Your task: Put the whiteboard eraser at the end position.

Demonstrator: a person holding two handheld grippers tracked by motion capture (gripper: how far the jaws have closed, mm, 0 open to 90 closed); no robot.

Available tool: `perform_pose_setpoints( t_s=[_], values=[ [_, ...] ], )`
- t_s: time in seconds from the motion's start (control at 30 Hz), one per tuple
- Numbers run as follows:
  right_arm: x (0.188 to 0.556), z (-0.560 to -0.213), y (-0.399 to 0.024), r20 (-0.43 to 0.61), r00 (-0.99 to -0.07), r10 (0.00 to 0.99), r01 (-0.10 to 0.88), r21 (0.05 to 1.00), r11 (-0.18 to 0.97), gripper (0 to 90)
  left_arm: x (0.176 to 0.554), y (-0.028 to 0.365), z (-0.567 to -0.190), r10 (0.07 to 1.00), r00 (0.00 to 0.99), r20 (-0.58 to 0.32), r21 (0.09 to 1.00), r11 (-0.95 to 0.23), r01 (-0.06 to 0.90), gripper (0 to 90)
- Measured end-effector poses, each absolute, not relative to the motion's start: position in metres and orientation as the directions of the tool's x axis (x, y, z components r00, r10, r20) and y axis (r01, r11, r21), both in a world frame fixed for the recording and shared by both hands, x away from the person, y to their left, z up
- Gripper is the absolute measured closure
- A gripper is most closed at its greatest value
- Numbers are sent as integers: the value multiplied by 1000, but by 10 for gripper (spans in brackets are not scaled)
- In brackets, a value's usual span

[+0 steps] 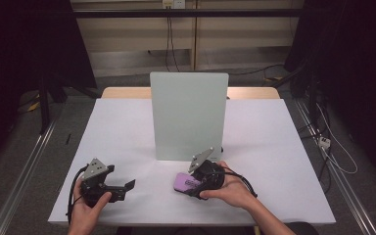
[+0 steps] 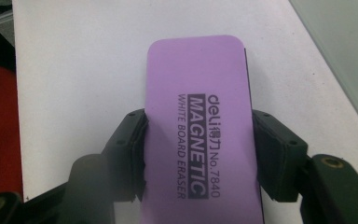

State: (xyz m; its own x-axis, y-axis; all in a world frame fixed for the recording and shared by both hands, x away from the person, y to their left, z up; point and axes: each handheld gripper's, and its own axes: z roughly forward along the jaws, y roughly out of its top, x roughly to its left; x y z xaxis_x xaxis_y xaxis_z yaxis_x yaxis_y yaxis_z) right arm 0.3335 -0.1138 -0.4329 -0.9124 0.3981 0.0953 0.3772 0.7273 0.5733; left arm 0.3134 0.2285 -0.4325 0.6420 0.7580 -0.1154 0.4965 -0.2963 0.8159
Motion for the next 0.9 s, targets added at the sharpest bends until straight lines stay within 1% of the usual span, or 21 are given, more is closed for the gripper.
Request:
perform_pose_setpoints(
  t_s=[0.33, 0.57, 0.9],
  values=[
    [333, -433, -114, 102, -908, 406, 387, 574, 722, 412, 314, 229, -433, 761, 638, -119, 815, -292, 500, 45],
    [333, -435, -113, 95, -910, 403, 381, 571, 727, 388, 314, 229, -433, 759, 641, -118, 814, -295, 500, 45],
    [332, -436, -112, 97, -915, 392, 374, 568, 733, 314, 314, 229, -433, 759, 641, -115, 816, -296, 497, 45]
  ],
)
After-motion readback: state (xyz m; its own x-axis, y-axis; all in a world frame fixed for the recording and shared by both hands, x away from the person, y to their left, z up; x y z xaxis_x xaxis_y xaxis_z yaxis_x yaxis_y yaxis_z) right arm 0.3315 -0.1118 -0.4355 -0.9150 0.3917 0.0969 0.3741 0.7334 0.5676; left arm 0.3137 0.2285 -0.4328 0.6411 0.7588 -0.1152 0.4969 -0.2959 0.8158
